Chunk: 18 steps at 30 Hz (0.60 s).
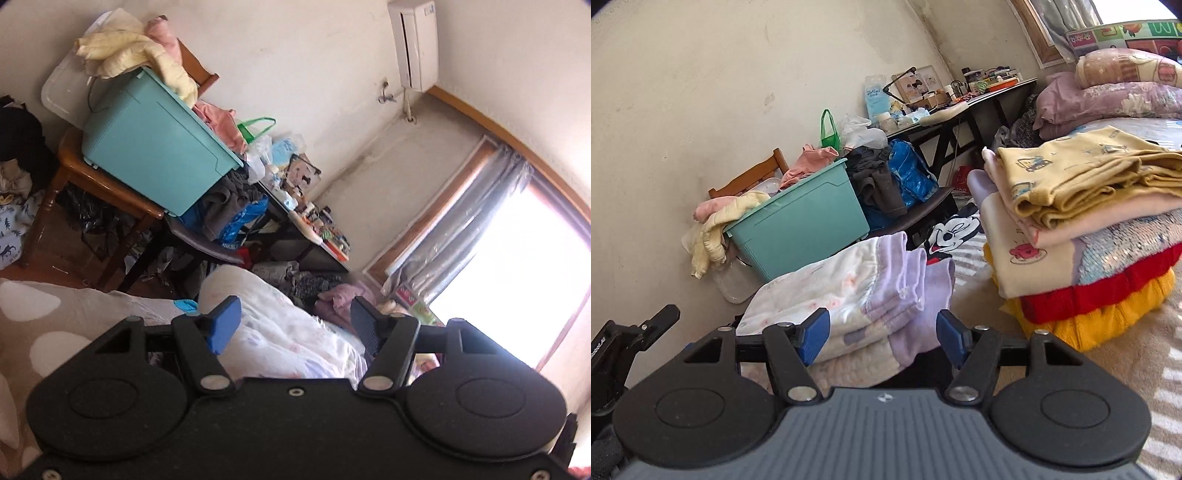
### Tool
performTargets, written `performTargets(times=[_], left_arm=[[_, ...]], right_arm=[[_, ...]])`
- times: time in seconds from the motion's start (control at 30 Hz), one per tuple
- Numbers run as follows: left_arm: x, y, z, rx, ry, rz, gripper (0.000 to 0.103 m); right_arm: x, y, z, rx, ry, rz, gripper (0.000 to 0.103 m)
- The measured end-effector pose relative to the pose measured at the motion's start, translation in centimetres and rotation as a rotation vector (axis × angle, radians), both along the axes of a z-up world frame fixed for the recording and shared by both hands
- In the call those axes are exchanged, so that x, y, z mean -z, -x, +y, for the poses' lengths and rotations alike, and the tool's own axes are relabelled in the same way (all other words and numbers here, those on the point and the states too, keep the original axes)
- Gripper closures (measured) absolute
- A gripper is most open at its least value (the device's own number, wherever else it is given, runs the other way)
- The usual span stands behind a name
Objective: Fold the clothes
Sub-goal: 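Lift the folded garment off the bed and carry it toward the clothes stack, then lower the folded garment onto the clothes pile and open both grippers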
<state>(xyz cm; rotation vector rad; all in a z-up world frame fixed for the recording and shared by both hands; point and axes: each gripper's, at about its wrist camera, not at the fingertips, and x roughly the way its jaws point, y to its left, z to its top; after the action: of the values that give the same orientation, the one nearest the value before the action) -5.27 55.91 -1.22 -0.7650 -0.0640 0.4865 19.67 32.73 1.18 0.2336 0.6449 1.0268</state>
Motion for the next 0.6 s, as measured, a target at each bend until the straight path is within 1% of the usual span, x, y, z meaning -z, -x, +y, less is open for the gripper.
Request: performTargets(times=[0.03,0.1,0.13,0.17,0.2,0.27,0.3,0.33,0.37,0.47,0.5,0.6], left_arm=[[-0.4,-0.6,-0.4,0.015,-0.016,0.044,0.031],[-1.1,-1.7,-1.5,0.018,-0.052,0.14,0.03],[-1.4,-2.1,-2.2,0.011,-0.077,0.181,0.027],[-1.6,-2.5,-2.7,0.008,-0.1,0.222,0.025],[-2.0,-2.7,-3.2,0.01,-0.115,0.253,0.022],[-2.6,-3.1,-4.2,0.012,-0.146,0.315,0.016],[-2.9,-3.3,-5.0,-0.003,-0.165,0.352,0.01],[-2.8,-3.5,-5.7,-0.012,-0.182,0.38,0.009],[-3.0,-3.4,-6.3,-0.011,-0.188,0.394,0.009],[-3.3,-3.2,-8.4,-0.006,-0.209,0.439,0.009],[-3.4,-2.9,-9.1,-0.009,-0.214,0.458,0.009],[-3.8,-2.0,-11.4,-0.046,-0.215,0.499,0.006]], right_arm=[[0.0,0.4,-0.5,0.004,0.004,-0.002,0.034],[-0.2,1.0,-1.9,0.015,0.018,0.007,0.03],[-0.3,1.2,-2.6,0.021,0.026,0.017,0.028],[-0.5,1.4,-3.3,0.032,0.039,0.026,0.023],[-0.8,1.6,-3.7,0.039,0.057,0.031,0.02],[-1.3,2.1,-4.5,0.05,0.089,0.035,0.017],[-1.7,2.4,-4.9,0.052,0.102,0.031,0.012],[-2.0,2.9,-5.3,0.056,0.118,0.024,0.01],[-2.3,3.3,-5.8,0.065,0.14,0.016,0.006],[-3.2,4.6,-7.3,0.071,0.185,-0.012,0.003],[-3.3,5.0,-7.9,0.077,0.193,-0.013,0.0],[-3.7,6.1,-9.3,0.08,0.21,0.002,0.0]])
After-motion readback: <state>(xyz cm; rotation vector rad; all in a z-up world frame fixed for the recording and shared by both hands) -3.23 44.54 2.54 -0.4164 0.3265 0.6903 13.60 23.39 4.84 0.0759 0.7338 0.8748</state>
